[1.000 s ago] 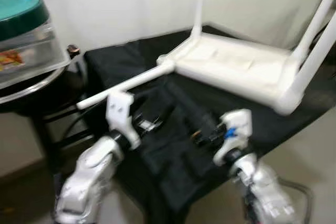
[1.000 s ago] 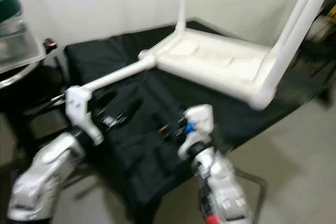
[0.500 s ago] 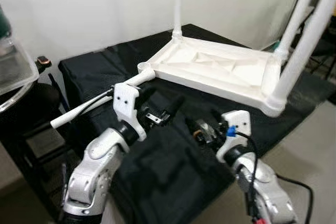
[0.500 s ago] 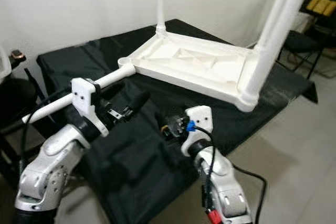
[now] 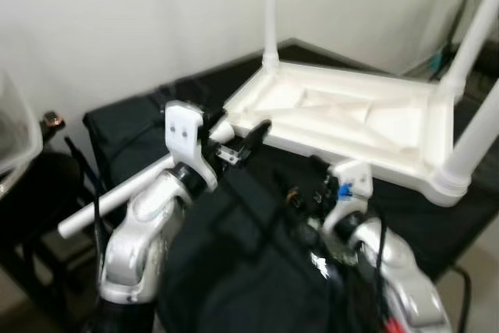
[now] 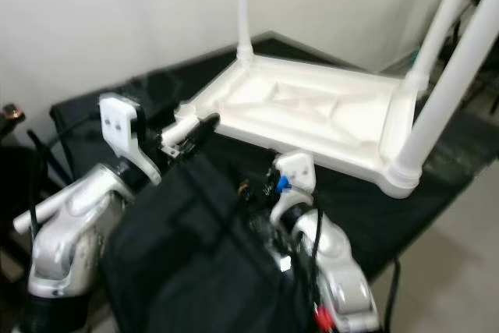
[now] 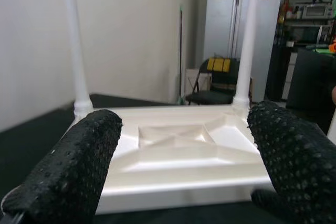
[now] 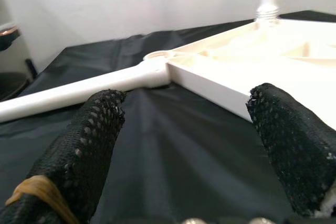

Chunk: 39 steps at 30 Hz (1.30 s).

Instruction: Building children table

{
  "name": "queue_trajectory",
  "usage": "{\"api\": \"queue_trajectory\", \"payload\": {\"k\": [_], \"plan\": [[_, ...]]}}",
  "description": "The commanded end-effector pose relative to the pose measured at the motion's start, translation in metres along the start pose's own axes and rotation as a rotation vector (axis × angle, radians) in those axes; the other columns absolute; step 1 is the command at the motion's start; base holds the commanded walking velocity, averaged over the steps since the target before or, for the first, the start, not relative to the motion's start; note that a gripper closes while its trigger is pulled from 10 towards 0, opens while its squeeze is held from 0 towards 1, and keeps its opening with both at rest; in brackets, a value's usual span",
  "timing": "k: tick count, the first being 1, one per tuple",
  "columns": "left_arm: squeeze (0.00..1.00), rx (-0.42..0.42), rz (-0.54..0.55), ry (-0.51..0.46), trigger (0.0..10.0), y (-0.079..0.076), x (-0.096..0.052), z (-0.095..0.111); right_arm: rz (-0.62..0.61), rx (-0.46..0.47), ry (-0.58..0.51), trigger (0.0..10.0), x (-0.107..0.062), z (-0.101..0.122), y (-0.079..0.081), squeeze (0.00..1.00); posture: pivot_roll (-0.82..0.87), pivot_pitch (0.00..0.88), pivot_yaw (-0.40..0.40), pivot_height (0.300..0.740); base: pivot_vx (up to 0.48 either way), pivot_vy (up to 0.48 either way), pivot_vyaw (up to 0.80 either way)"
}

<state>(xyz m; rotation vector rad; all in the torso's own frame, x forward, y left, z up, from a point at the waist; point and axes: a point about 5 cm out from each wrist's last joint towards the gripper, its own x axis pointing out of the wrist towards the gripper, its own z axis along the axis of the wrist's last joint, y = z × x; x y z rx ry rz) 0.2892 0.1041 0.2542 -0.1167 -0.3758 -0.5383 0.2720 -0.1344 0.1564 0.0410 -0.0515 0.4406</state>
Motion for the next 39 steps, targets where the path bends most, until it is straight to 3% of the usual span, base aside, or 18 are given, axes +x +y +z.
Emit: {"api": "queue_trajectory", "payload": {"k": [1, 2, 4, 7, 8, 11, 13, 16, 17, 28, 33, 39], "plan": [[0.00, 0.034, 0.027, 0.039, 10.0, 0.009, 0.000, -0.003, 0.025, 0.008, 0.007, 10.0, 0.000, -0.002, 0.007, 0.00, -0.07, 0.081, 0.014, 0.740, 0.000, 0.000, 0.00], [0.00, 0.034, 0.027, 0.039, 10.0, 0.009, 0.000, -0.003, 0.025, 0.008, 0.007, 10.0, 0.000, -0.002, 0.007, 0.00, -0.07, 0.081, 0.014, 0.740, 0.000, 0.000, 0.00], [0.00, 0.112, 0.014, 0.095, 10.0, 0.015, 0.015, -0.006, 0.028, 0.008, 0.010, 10.0, 0.000, -0.002, 0.008, 0.00, -0.07, 0.089, 0.017, 0.740, 0.000, 0.000, 0.00], [0.00, 0.138, 0.008, 0.117, 10.0, 0.017, 0.020, -0.008, 0.029, 0.007, 0.011, 10.0, 0.000, -0.002, 0.008, 0.00, -0.07, 0.090, 0.018, 0.740, 0.000, 0.000, 0.00], [0.00, 0.177, 0.005, 0.164, 10.0, 0.020, 0.027, -0.012, 0.030, 0.007, 0.011, 10.0, 0.000, -0.001, 0.009, 0.00, -0.07, 0.094, 0.020, 0.740, 0.000, 0.000, 0.00], [0.00, 0.310, -0.010, 0.435, 10.0, 0.033, 0.050, -0.041, 0.032, 0.002, 0.013, 10.0, -0.001, 0.000, 0.011, 0.00, -0.08, 0.111, 0.028, 0.740, 0.000, 0.000, 0.00], [0.00, 0.309, -0.029, 0.597, 10.0, 0.038, 0.056, -0.056, 0.032, 0.004, 0.010, 10.0, -0.003, 0.003, 0.012, 0.00, -0.08, 0.124, 0.032, 0.740, 0.000, 0.000, 0.00], [0.00, 0.333, -0.050, 0.654, 10.0, 0.039, 0.056, -0.061, 0.032, 0.005, 0.007, 10.0, -0.003, 0.004, 0.013, 0.00, -0.08, 0.140, 0.034, 0.740, 0.000, 0.000, 0.00], [0.00, 0.373, -0.074, 0.715, 10.0, 0.042, 0.058, -0.067, 0.026, 0.012, -0.006, 10.0, -0.004, 0.009, 0.012, 0.00, -0.08, 0.153, 0.040, 0.740, 0.000, 0.000, 0.00], [0.00, 0.387, -0.064, 0.795, 10.0, 0.052, 0.077, -0.067, -0.029, -0.019, -0.078, 10.0, -0.011, 0.042, -0.004, 0.00, -0.10, 0.264, 0.065, 0.740, 0.000, 0.000, 0.00], [0.00, 0.368, 0.009, 0.765, 10.0, 0.062, 0.100, -0.040, -0.069, -0.046, -0.107, 10.0, -0.020, 0.065, -0.011, 0.00, -0.12, 0.340, 0.064, 0.740, 0.000, 0.000, 0.00], [0.00, 0.343, 0.142, 0.704, 10.0, 0.087, 0.104, -0.017, -0.080, -0.043, -0.118, 10.0, -0.025, 0.076, -0.010, 0.00, -0.13, 0.363, 0.064, 0.740, 0.000, 0.000, 0.00]]}}
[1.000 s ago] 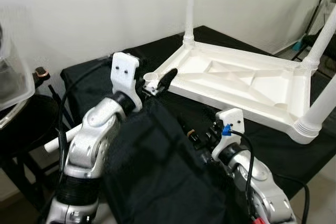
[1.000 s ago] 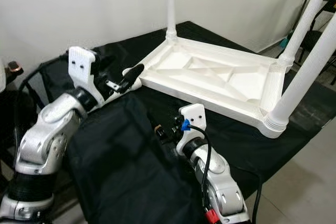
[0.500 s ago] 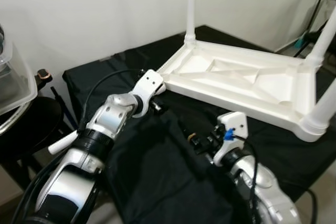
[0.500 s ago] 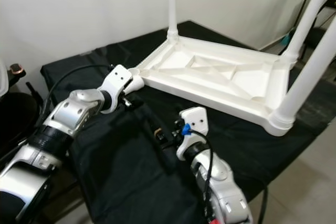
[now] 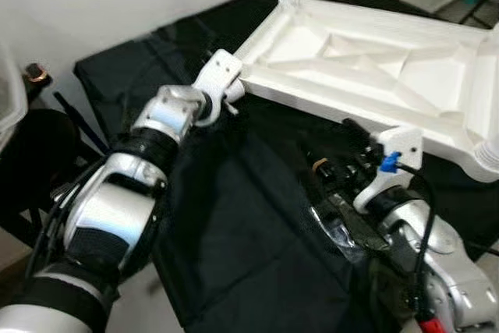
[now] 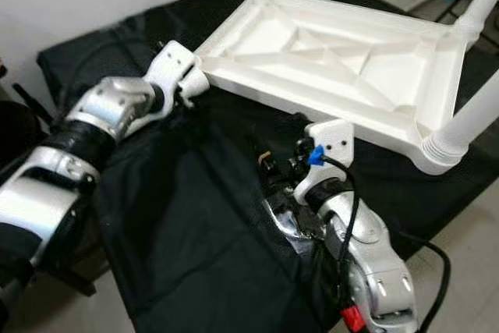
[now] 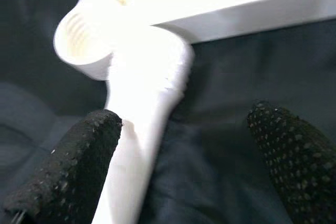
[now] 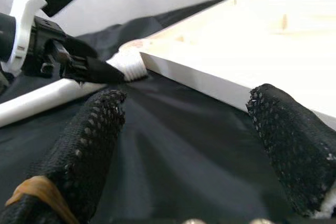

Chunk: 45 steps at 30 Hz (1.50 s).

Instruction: Building children table

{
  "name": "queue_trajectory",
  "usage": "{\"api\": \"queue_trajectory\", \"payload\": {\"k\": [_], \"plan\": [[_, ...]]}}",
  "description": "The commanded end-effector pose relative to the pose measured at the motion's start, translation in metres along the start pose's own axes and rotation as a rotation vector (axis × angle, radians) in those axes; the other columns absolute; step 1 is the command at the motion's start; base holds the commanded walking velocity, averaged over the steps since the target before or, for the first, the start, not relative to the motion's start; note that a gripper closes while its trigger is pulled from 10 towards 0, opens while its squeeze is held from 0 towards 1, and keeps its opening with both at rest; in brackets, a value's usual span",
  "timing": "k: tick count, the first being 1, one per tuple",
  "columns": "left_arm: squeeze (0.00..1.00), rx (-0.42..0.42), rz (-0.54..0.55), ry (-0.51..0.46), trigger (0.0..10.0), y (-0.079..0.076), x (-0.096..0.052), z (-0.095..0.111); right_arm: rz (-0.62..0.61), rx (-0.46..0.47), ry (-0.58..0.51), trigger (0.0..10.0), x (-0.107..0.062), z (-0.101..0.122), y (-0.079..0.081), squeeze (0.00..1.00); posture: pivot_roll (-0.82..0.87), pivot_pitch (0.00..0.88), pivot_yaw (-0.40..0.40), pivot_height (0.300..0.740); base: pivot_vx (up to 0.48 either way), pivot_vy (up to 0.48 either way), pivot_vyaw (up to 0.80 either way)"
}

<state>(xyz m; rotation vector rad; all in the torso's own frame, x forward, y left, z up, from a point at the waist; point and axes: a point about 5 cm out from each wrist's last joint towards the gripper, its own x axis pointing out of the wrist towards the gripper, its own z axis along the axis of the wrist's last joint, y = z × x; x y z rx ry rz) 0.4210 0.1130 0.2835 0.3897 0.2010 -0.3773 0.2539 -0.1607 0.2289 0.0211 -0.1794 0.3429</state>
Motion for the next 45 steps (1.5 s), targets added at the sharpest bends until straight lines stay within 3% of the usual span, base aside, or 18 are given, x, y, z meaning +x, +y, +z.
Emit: {"api": "queue_trajectory", "payload": {"k": [1, 3, 6, 9, 18, 22, 26, 27, 28, 32, 33, 35, 42, 45], "plan": [[0.00, -0.037, 0.050, 0.025, 10.0, 0.014, -0.002, -0.010, 0.013, 0.009, 0.003, 10.0, -0.003, 0.003, 0.004, 0.00, -0.13, 0.365, 0.065, 0.740, 0.000, 0.000, 0.00], [0.00, -0.052, 0.095, 0.031, 10.0, 0.031, -0.009, -0.011, 0.010, 0.012, 0.004, 10.0, -0.004, 0.005, 0.004, 0.00, -0.13, 0.369, 0.065, 0.740, 0.000, 0.000, 0.00], [0.00, -0.061, 0.103, 0.037, 10.0, 0.037, -0.011, -0.012, 0.008, 0.012, 0.007, 10.0, -0.005, 0.006, 0.003, 0.00, -0.13, 0.373, 0.064, 0.740, 0.000, 0.000, 0.00], [0.00, -0.045, 0.110, 0.103, 10.0, 0.061, -0.023, -0.026, -0.001, 0.014, 0.024, 10.0, -0.006, 0.008, 0.001, 0.00, -0.13, 0.381, 0.059, 0.740, 0.000, 0.000, 0.00], [0.00, -0.040, 0.152, 0.172, 10.0, 0.094, -0.042, -0.042, -0.009, 0.021, 0.042, 10.0, -0.007, 0.010, 0.000, 0.00, -0.13, 0.374, 0.051, 0.740, 0.000, 0.000, 0.00], [0.00, -0.034, 0.137, 0.193, 10.0, 0.098, -0.046, -0.045, -0.009, 0.025, 0.045, 10.0, -0.007, 0.011, 0.000, 0.00, -0.13, 0.369, 0.050, 0.740, 0.000, 0.000, 0.00], [0.00, 0.002, 0.052, 0.247, 10.0, 0.092, -0.044, -0.051, -0.011, 0.028, 0.042, 10.0, -0.006, 0.012, 0.001, 0.00, -0.13, 0.365, 0.047, 0.740, 0.000, 0.000, 0.00], [0.00, 0.023, 0.015, 0.269, 9.2, 0.087, -0.042, -0.054, -0.012, 0.027, 0.041, 10.0, -0.005, 0.013, 0.000, 0.00, -0.13, 0.364, 0.047, 0.740, 0.000, 0.000, 0.00], [0.00, 0.046, -0.021, 0.292, 2.2, 0.081, -0.039, -0.057, -0.014, 0.028, 0.039, 10.0, -0.005, 0.014, 0.000, 0.00, -0.14, 0.365, 0.047, 0.740, 0.000, 0.000, 0.00], [0.00, 0.061, -0.042, 0.307, 2.2, 0.078, -0.038, -0.059, -0.014, 0.029, 0.038, 10.0, -0.005, 0.014, 0.000, 0.00, -0.14, 0.363, 0.048, 0.740, 0.000, 0.000, 0.00], [0.00, 0.083, -0.060, 0.328, 0.0, 0.074, -0.036, -0.061, -0.016, 0.029, 0.036, 10.0, -0.005, 0.015, 0.000, 0.00, -0.14, 0.363, 0.053, 0.740, 0.000, 0.000, 0.00], [0.00, 0.130, -0.072, 0.361, 0.0, 0.071, -0.034, -0.064, -0.020, 0.030, 0.034, 10.0, -0.005, 0.016, 0.000, 0.00, -0.14, 0.366, 0.056, 0.740, 0.000, 0.000, 0.00], [0.00, 0.139, -0.082, 0.371, 0.0, 0.071, -0.035, -0.064, -0.027, 0.031, 0.031, 10.0, -0.005, 0.017, 0.000, 0.00, -0.13, 0.362, 0.062, 0.740, 0.000, 0.000, 0.00], [0.00, 0.121, -0.056, 0.313, 0.0, 0.075, -0.035, -0.055, -0.033, 0.031, 0.027, 10.0, -0.004, 0.018, -0.001, 0.00, -0.13, 0.358, 0.062, 0.740, 0.000, 0.000, 0.00]]}}
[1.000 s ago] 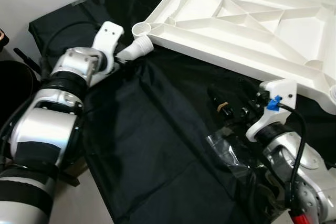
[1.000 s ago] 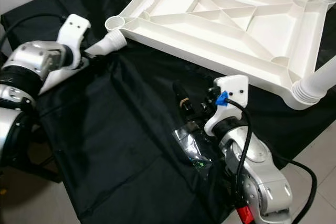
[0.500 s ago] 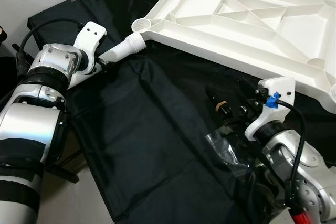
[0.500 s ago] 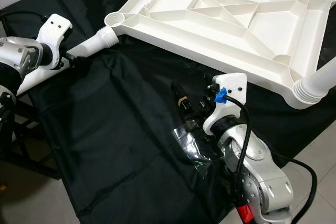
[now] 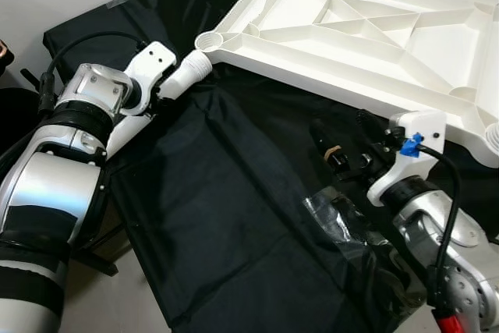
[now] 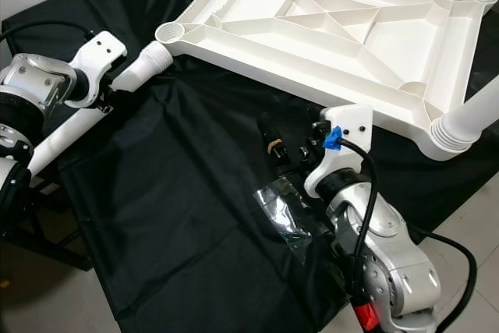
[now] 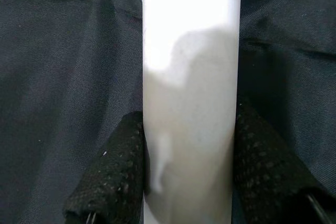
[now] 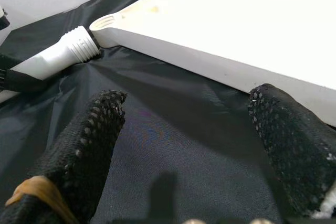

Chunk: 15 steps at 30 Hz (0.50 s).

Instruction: Building children table

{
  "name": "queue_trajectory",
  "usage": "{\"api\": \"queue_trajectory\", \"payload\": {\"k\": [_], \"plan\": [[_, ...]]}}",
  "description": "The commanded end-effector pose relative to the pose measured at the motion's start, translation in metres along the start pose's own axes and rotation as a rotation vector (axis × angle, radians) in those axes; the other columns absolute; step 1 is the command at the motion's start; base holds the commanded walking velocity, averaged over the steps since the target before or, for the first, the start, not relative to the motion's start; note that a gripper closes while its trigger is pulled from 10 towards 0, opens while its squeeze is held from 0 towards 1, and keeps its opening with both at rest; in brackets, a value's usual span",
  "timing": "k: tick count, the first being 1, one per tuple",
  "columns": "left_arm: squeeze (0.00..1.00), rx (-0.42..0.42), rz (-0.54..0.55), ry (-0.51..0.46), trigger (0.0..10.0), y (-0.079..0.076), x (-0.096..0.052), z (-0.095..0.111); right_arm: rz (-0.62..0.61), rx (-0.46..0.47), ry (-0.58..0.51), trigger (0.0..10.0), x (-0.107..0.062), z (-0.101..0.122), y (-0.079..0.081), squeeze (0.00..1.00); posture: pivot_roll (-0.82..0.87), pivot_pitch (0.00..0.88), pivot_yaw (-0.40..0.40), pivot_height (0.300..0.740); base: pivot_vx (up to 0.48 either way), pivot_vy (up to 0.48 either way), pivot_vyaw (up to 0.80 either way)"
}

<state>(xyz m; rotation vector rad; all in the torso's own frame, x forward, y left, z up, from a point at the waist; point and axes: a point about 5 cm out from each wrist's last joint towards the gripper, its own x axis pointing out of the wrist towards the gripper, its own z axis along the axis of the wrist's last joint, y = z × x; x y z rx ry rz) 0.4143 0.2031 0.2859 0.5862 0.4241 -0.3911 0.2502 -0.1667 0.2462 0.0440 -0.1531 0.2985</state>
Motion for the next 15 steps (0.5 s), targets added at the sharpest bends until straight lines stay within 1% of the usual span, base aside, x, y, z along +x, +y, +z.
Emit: {"api": "queue_trajectory", "payload": {"k": [1, 2, 3, 4, 6, 7, 8, 9, 12, 13, 14, 15], "plan": [[0.00, -0.036, -0.008, 0.042, 0.0, -0.002, 0.004, -0.015, 0.013, 0.008, 0.005, 10.0, -0.002, 0.000, 0.003, 0.00, -0.13, 0.358, 0.062, 0.740, 0.000, 0.000, 0.00], [0.00, -0.036, -0.008, 0.042, 0.0, -0.002, 0.004, -0.015, 0.013, 0.008, 0.005, 10.0, -0.002, 0.000, 0.003, 0.00, -0.13, 0.358, 0.062, 0.740, 0.000, 0.000, 0.00], [0.00, -0.056, 0.008, -0.009, 0.0, 0.001, 0.002, -0.008, 0.012, 0.007, 0.004, 10.0, -0.001, 0.000, 0.003, 0.00, -0.13, 0.357, 0.060, 0.740, 0.000, 0.000, 0.00], [0.00, -0.094, 0.042, -0.102, 0.0, 0.007, -0.004, 0.006, 0.012, 0.008, 0.003, 10.0, -0.001, 0.000, 0.002, 0.00, -0.13, 0.352, 0.057, 0.740, 0.000, 0.000, 0.00], [0.00, -0.094, 0.042, -0.102, 0.0, 0.007, -0.004, 0.006, 0.012, 0.008, 0.003, 10.0, -0.001, 0.000, 0.002, 0.00, -0.13, 0.352, 0.057, 0.740, 0.000, 0.000, 0.00], [0.00, -0.137, 0.065, -0.179, 0.0, 0.013, -0.009, 0.017, 0.012, 0.009, 0.001, 10.0, 0.000, 0.000, 0.002, 0.00, -0.13, 0.347, 0.054, 0.740, 0.000, 0.000, 0.00], [0.00, -0.137, 0.065, -0.179, 0.0, 0.013, -0.009, 0.017, 0.012, 0.009, 0.001, 10.0, 0.000, 0.000, 0.002, 0.00, -0.13, 0.347, 0.054, 0.740, 0.000, 0.000, 0.00], [0.00, -0.203, 0.098, -0.290, 0.0, 0.023, -0.020, 0.033, 0.013, 0.010, -0.001, 10.0, 0.001, 0.001, 0.002, 0.00, -0.13, 0.345, 0.054, 0.740, 0.000, 0.000, 0.00], [0.00, -0.324, 0.133, -0.472, 0.0, 0.040, -0.043, 0.058, 0.015, 0.012, -0.004, 10.0, 0.003, 0.001, 0.002, 0.00, -0.12, 0.340, 0.050, 0.740, 0.000, 0.000, 0.00], [0.00, -0.324, 0.133, -0.472, 0.0, 0.040, -0.043, 0.058, 0.015, 0.012, -0.004, 10.0, 0.003, 0.001, 0.002, 0.00, -0.12, 0.340, 0.050, 0.740, 0.000, 0.000, 0.00], [0.00, -0.361, 0.125, -0.506, 0.0, 0.043, -0.049, 0.063, 0.016, 0.012, -0.005, 10.0, 0.003, 0.001, 0.002, 0.00, -0.12, 0.339, 0.049, 0.740, 0.000, 0.000, 0.00], [0.00, -0.361, 0.125, -0.506, 0.0, 0.043, -0.049, 0.063, 0.016, 0.012, -0.005, 10.0, 0.003, 0.001, 0.002, 0.00, -0.12, 0.339, 0.049, 0.740, 0.000, 0.000, 0.00]]}}
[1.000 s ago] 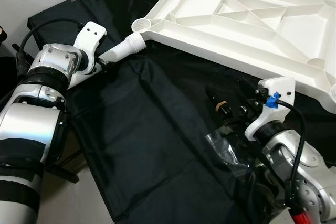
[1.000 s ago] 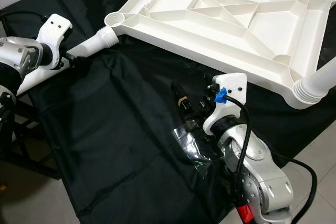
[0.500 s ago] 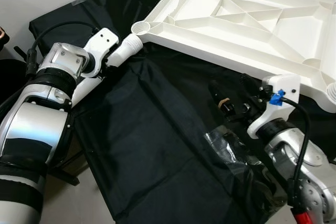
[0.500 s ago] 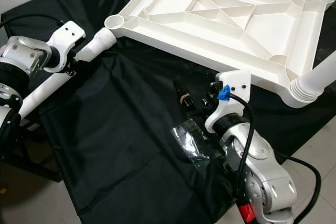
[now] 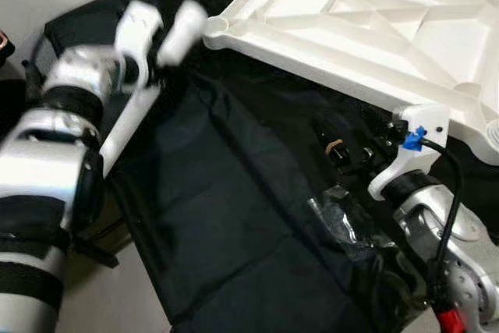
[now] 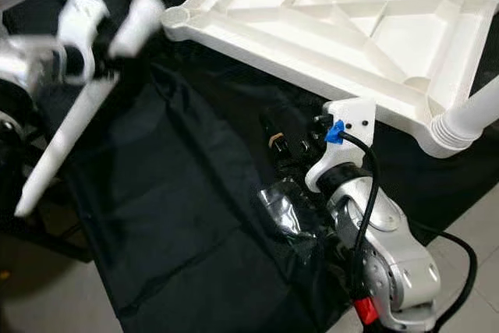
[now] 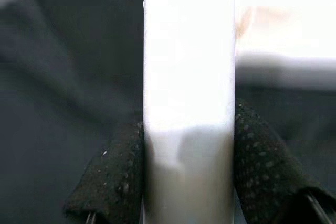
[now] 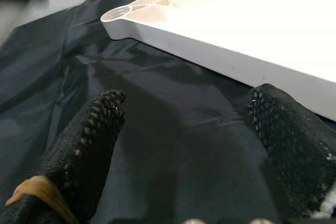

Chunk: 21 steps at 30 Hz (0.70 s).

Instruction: Building children table

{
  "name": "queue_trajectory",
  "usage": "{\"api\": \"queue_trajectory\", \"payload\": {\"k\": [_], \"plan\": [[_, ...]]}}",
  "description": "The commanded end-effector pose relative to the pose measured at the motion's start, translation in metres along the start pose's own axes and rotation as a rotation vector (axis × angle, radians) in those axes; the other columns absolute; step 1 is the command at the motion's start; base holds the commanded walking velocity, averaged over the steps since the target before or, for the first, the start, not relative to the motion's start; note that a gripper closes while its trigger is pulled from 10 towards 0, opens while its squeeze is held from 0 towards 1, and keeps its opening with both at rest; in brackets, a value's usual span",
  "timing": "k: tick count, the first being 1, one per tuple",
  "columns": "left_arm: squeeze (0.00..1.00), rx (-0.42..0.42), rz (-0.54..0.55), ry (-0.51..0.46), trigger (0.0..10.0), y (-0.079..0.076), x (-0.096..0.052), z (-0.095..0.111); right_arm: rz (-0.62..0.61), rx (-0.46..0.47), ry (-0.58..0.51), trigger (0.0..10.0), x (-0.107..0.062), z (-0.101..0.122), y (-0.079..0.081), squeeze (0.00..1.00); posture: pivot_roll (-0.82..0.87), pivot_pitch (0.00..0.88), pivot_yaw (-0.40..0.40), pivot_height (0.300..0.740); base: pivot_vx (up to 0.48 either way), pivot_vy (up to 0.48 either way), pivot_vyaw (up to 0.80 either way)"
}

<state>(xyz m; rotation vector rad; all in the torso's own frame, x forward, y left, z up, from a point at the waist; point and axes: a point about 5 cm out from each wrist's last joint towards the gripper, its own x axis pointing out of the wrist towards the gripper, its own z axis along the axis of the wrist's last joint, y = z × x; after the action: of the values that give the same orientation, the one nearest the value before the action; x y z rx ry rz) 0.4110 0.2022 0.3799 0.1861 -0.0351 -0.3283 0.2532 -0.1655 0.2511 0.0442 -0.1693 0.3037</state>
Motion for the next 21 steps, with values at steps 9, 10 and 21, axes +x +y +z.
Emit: {"api": "queue_trajectory", "payload": {"k": [9, 10, 21], "plan": [[0.00, -0.159, 0.054, -0.147, 7.8, 0.013, -0.011, 0.030, 0.019, 0.021, 0.005, 10.0, 0.003, -0.004, 0.004, 0.00, -0.11, 0.326, 0.047, 0.740, 0.000, 0.000, 0.00], [0.00, -0.186, 0.063, -0.188, 9.9, 0.016, -0.014, 0.036, 0.020, 0.023, 0.004, 10.0, 0.003, -0.004, 0.005, 0.00, -0.11, 0.324, 0.047, 0.740, 0.000, 0.000, 0.00], [0.00, -0.105, -0.089, -0.042, 10.0, -0.008, -0.002, 0.014, 0.021, 0.028, -0.001, 10.0, 0.006, -0.005, 0.006, 0.00, -0.11, 0.311, 0.050, 0.740, 0.000, 0.000, 0.00]]}}
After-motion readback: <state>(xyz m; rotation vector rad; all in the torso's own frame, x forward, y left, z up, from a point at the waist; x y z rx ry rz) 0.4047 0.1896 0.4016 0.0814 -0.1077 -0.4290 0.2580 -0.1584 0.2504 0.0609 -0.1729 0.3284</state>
